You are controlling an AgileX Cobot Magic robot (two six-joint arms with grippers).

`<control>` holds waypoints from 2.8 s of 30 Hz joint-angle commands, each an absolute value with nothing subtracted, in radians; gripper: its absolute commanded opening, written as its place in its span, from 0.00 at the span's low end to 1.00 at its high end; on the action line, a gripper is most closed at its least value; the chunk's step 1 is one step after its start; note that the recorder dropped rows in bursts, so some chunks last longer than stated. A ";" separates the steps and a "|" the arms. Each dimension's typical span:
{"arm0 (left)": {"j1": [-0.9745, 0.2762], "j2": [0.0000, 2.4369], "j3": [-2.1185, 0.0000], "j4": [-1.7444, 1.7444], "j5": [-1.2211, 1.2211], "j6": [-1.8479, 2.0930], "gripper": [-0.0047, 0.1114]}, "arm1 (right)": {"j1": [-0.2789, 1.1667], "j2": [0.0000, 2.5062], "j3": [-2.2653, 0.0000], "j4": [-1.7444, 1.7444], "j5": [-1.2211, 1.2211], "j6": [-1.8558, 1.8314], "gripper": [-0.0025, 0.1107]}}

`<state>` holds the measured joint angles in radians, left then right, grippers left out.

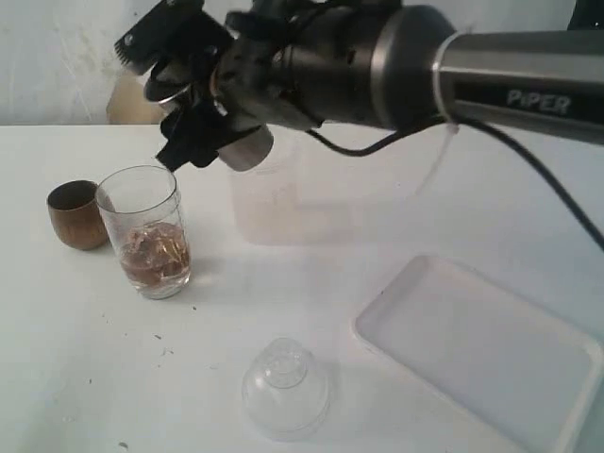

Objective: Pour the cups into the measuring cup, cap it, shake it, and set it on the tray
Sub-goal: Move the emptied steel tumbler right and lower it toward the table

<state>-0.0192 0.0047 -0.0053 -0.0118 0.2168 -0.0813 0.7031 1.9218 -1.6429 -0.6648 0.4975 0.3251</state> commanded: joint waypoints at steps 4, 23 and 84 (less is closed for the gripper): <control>-0.026 0.000 0.000 -0.008 0.209 -0.081 0.04 | 0.589 1.872 -1.639 -0.102 0.412 -0.029 0.02; -0.026 0.000 0.000 -0.008 0.209 -0.081 0.04 | 0.545 1.699 -1.048 0.272 -0.538 -0.126 0.02; -0.026 0.000 0.000 -0.005 0.209 -0.081 0.04 | 0.188 1.986 -1.095 0.269 -0.281 -0.179 0.80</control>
